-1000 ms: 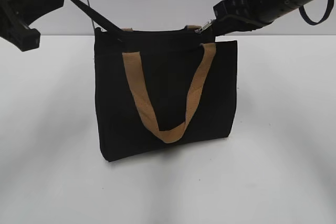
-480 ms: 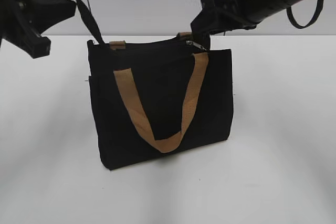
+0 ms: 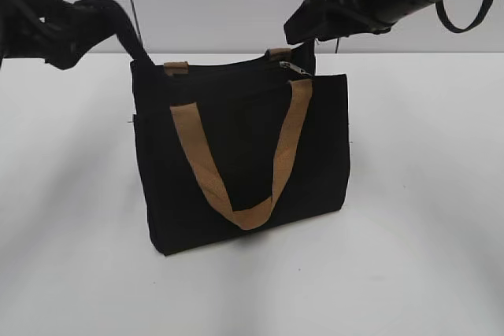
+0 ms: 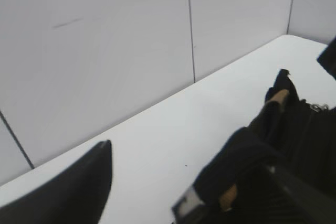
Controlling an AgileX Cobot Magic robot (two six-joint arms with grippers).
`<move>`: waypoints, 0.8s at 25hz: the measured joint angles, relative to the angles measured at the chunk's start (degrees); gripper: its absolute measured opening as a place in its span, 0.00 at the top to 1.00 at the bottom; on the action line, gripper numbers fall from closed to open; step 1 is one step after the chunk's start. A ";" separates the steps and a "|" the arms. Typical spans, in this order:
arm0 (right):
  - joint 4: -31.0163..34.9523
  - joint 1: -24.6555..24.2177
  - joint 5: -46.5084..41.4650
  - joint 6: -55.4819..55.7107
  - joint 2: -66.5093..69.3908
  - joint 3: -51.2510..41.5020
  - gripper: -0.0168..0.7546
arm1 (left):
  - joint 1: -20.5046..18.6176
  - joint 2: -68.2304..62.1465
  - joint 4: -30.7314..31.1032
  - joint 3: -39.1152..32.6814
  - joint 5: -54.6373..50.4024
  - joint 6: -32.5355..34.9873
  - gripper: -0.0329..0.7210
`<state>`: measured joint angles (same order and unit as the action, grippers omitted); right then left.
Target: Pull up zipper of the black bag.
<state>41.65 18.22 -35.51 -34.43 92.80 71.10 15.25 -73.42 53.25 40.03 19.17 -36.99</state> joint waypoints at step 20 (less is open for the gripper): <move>-6.64 -5.92 -5.39 -0.59 -2.13 0.00 0.46 | -0.11 0.00 -36.30 0.06 -50.51 9.37 0.14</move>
<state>35.01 12.30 -40.90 -35.03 90.66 71.10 15.13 -73.42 16.94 40.10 -31.34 -27.62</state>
